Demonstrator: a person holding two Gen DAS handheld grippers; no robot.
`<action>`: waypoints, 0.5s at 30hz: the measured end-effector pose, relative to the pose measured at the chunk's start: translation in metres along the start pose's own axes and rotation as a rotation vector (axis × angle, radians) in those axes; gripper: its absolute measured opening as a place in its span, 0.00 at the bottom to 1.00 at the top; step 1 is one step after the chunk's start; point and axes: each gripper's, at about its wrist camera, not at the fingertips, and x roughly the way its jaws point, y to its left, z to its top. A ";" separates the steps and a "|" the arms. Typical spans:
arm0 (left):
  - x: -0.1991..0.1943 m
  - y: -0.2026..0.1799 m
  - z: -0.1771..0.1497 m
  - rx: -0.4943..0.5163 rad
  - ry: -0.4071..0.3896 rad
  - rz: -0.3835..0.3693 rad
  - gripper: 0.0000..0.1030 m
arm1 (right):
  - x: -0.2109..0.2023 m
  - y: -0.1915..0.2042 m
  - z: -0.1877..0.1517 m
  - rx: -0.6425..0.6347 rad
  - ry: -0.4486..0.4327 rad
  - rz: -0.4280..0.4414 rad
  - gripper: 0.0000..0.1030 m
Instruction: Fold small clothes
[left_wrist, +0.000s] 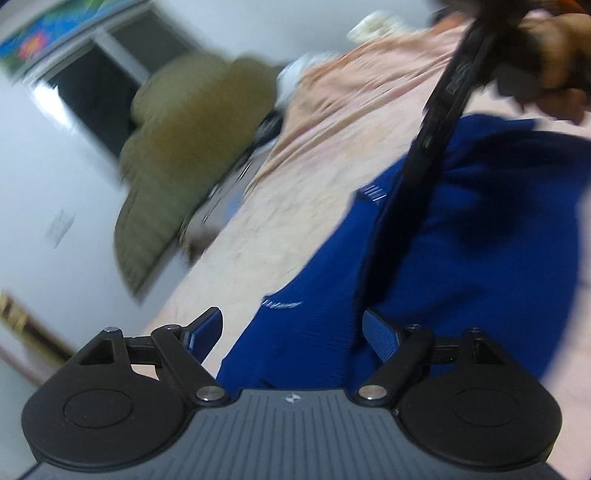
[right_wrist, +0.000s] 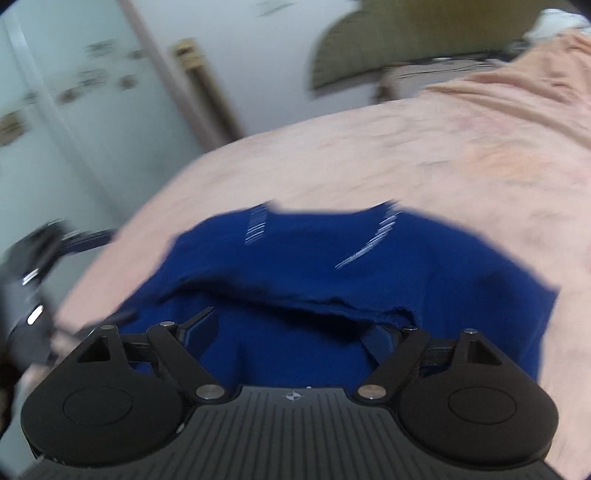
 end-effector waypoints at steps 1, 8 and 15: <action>0.022 0.010 0.004 -0.065 0.052 0.032 0.82 | 0.003 -0.005 0.008 0.013 -0.034 -0.047 0.81; 0.066 0.105 -0.011 -0.575 0.226 0.234 0.80 | -0.014 -0.030 0.026 0.138 -0.277 -0.412 0.84; 0.011 0.118 -0.049 -0.583 0.219 0.193 0.80 | -0.051 -0.001 -0.021 -0.100 -0.195 -0.463 0.99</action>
